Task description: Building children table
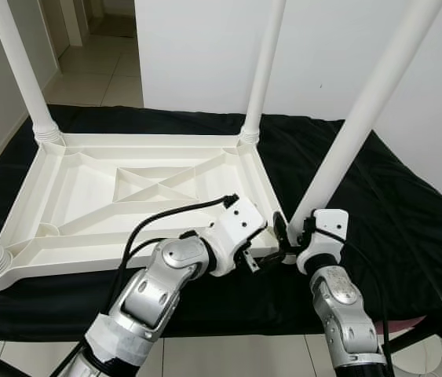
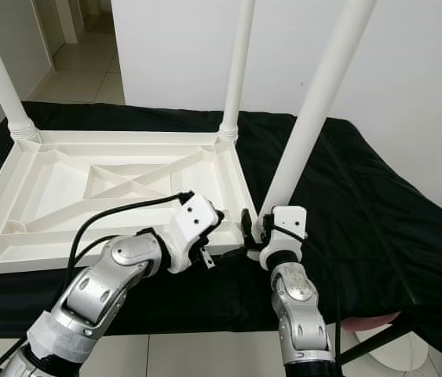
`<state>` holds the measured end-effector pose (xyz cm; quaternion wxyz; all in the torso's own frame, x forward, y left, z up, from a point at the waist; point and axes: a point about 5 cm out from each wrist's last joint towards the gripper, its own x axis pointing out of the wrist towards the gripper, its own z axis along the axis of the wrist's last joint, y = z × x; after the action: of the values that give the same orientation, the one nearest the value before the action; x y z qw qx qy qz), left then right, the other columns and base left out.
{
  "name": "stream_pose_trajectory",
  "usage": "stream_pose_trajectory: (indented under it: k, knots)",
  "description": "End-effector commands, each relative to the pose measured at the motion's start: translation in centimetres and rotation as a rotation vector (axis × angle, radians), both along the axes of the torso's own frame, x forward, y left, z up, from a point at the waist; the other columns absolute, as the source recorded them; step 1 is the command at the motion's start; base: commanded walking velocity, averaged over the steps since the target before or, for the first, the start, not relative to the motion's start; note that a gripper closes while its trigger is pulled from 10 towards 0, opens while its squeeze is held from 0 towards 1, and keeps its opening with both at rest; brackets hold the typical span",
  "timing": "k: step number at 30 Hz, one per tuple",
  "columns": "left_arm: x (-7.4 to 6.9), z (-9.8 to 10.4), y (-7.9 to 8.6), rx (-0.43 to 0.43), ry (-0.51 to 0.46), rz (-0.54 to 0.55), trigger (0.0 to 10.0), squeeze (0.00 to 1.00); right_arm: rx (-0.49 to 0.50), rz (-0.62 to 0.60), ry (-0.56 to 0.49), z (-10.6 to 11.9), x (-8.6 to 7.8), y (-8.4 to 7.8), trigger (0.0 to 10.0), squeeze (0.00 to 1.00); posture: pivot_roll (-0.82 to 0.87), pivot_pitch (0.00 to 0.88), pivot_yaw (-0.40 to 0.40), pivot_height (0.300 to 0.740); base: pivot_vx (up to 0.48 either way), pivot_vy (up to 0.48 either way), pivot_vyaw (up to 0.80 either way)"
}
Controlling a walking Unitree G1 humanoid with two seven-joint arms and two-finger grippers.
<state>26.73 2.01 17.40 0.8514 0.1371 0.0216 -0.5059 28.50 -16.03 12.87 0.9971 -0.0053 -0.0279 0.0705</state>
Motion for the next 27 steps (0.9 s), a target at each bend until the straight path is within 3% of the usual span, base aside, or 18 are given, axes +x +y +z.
stream_pose_trajectory:
  k: [1, 4, 8, 9, 17, 18, 20, 21, 22, 24, 27]
  knots:
    - [0.4, 0.0, 0.1, 0.007, -0.022, 0.057, 10.0, 0.00, -0.004, 0.021, -0.013, 0.2, 0.2, -0.6, 10.0, 0.00, -0.07, 0.000, -0.063, 0.740, 0.000, 0.000, 0.00]
    - [0.4, -0.1, 0.1, 0.009, -0.013, 0.062, 10.0, 0.00, -0.072, 0.174, -0.027, 0.5, 1.1, -1.7, 10.0, 0.00, -0.07, 0.000, -0.059, 0.740, 0.000, 0.000, 0.00]
    - [0.5, 0.0, 0.1, 0.010, -0.008, 0.062, 10.0, 0.00, -0.091, 0.258, -0.013, 0.5, 1.5, -1.9, 10.0, 0.00, -0.07, 0.000, -0.057, 0.740, 0.000, 0.000, 0.00]
    - [0.5, 0.0, 0.0, 0.013, -0.009, 0.057, 10.0, 0.00, -0.104, 0.332, 0.003, 0.4, 2.1, -1.8, 10.0, 0.00, -0.07, 0.000, -0.055, 0.740, 0.000, 0.000, 0.00]
    - [0.4, 0.0, -0.2, 0.011, -0.009, 0.044, 10.0, 0.00, -0.147, 0.467, 0.039, 0.1, 2.9, -1.5, 10.0, 0.00, -0.07, 0.000, -0.052, 0.740, 0.000, 0.000, 0.00]
    - [0.4, 0.1, -0.3, 0.010, -0.010, 0.041, 10.0, 0.00, -0.160, 0.488, 0.049, 0.0, 3.1, -1.6, 8.7, 0.00, -0.07, 0.000, -0.051, 0.740, 0.000, 0.000, 0.00]
    - [0.4, 0.1, -0.3, 0.009, -0.010, 0.039, 10.0, 0.00, -0.168, 0.504, 0.054, -0.1, 3.3, -1.6, 8.7, 0.00, -0.07, 0.000, -0.051, 0.740, 0.000, 0.000, 0.00]
    - [0.4, 0.2, -0.4, 0.008, -0.011, 0.038, 10.0, 0.00, -0.170, 0.516, 0.056, -0.2, 3.5, -1.7, 3.8, 0.00, -0.06, 0.000, -0.054, 0.740, 0.000, 0.000, 0.00]
    - [0.4, 0.2, -0.4, 0.008, -0.011, 0.038, 10.0, 0.00, -0.170, 0.516, 0.056, -0.2, 3.5, -1.7, 3.8, 0.00, -0.06, 0.000, -0.054, 0.740, 0.000, 0.000, 0.00]
    - [0.4, 0.2, -0.4, 0.006, -0.012, 0.038, 10.0, 0.00, -0.159, 0.545, 0.065, -0.4, 3.6, -1.9, 0.0, 0.00, -0.06, 0.000, -0.056, 0.740, 0.000, 0.000, 0.00]
    - [0.4, 0.2, -0.4, 0.004, -0.011, 0.039, 10.0, 0.00, -0.146, 0.573, 0.081, -0.8, 3.6, -1.9, 0.0, 0.00, -0.06, 0.000, -0.056, 0.740, 0.000, 0.000, 0.00]
